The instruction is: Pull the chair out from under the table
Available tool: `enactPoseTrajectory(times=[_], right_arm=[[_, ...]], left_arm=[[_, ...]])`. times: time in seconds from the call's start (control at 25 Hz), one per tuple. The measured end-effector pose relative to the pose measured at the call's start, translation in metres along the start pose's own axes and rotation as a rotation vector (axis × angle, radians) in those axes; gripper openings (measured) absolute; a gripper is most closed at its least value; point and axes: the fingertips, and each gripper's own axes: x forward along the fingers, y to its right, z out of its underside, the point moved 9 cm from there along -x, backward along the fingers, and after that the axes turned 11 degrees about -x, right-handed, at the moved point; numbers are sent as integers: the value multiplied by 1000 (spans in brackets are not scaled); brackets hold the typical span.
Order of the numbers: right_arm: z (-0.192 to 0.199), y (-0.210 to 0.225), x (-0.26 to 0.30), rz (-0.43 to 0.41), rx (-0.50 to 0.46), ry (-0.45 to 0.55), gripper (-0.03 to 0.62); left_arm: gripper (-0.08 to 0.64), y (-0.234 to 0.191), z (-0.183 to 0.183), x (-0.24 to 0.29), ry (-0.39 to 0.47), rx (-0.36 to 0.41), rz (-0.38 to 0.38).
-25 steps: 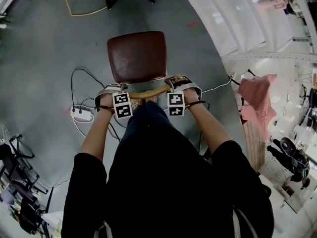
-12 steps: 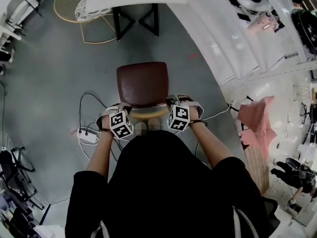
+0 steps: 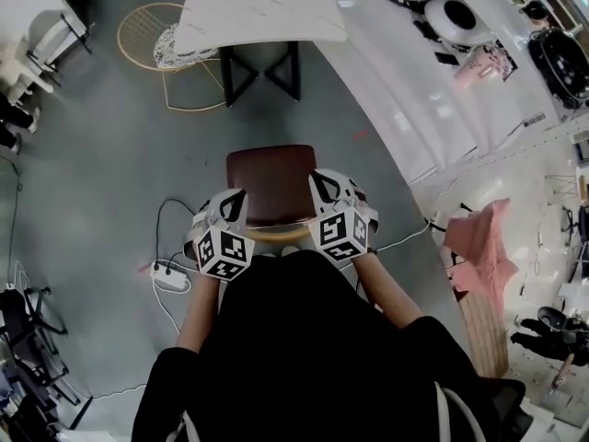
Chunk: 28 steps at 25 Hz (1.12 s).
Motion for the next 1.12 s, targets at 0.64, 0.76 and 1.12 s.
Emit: enactPoseTrajectory(times=[0.64,0.76,1.12], right_arm=[[-71,54,-78,269,403,398,20],[-70,50,-80,268,408,398,20],[-71,47,-85,267,404,402,20]], left_arm=[[8,-28,-104,-91,550,-298,-217],[8,-28,-103,-92,559,-316,-222],[8,-25,-100,-92,553,-322,-216]])
